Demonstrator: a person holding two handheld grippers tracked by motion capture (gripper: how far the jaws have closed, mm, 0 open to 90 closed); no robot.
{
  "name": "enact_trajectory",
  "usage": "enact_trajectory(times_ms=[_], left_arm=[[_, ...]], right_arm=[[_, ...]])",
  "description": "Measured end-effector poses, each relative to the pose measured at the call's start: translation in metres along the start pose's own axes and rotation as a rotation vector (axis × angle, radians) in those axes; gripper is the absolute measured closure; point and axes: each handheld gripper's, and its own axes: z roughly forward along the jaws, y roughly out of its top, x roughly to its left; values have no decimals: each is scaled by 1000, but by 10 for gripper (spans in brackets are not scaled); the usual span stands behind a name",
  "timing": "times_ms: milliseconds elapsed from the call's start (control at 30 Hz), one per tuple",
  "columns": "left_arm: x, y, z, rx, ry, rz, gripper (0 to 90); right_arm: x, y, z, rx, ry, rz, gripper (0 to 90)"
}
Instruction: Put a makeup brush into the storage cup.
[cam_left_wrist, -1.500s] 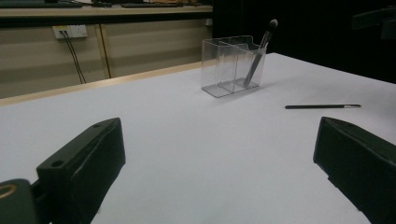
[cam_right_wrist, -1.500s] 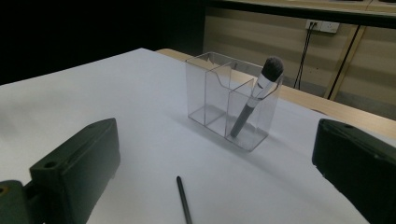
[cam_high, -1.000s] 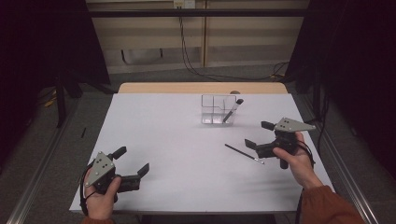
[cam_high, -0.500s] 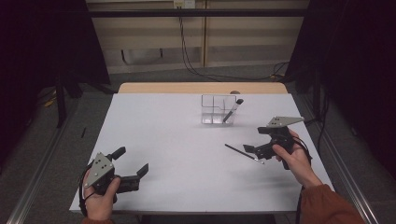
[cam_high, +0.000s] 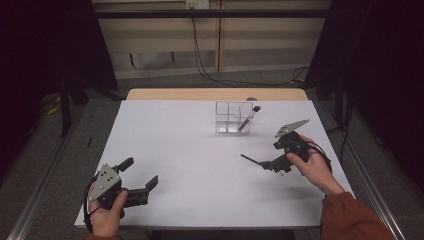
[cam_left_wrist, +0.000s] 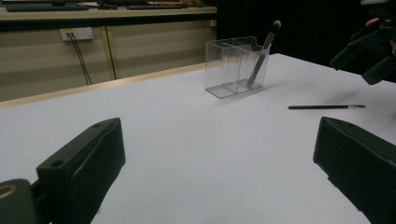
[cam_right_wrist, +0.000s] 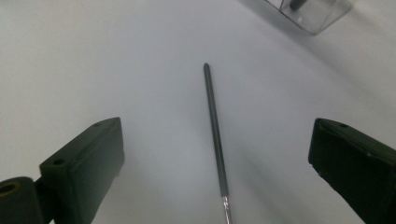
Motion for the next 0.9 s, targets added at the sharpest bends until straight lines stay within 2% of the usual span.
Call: enact_trajectory(times_ms=[133,267,367,433,667,767,800,867,900], left_arm=[[-1,0,0,10,0,14,23],[0,-1,0,5,7,4,22],[0,-1,0,7,5,8,22],[0,0,0,8,2,16,23],[0,-1,0,7,6,6,23],[0,0,0,10,3,13,23],[-1,0,0,9,3,14,23],[-1,0,0,11,2,13,23],[-1,0,0,11,1,13,23]], right_arm=[[-4,1,1,78,-9,-9,54],[-3,4,0,131,-32,-69,71],[-5,8,1,192,-3,-72,71],[-6,10,2,239,-16,-76,90],[-6,14,7,333,-1,-104,66],[-8,13,12,371,33,-107,38],[-8,13,13,387,30,-102,37],[-9,13,16,410,27,-105,59],[-8,12,17,414,26,-113,107]])
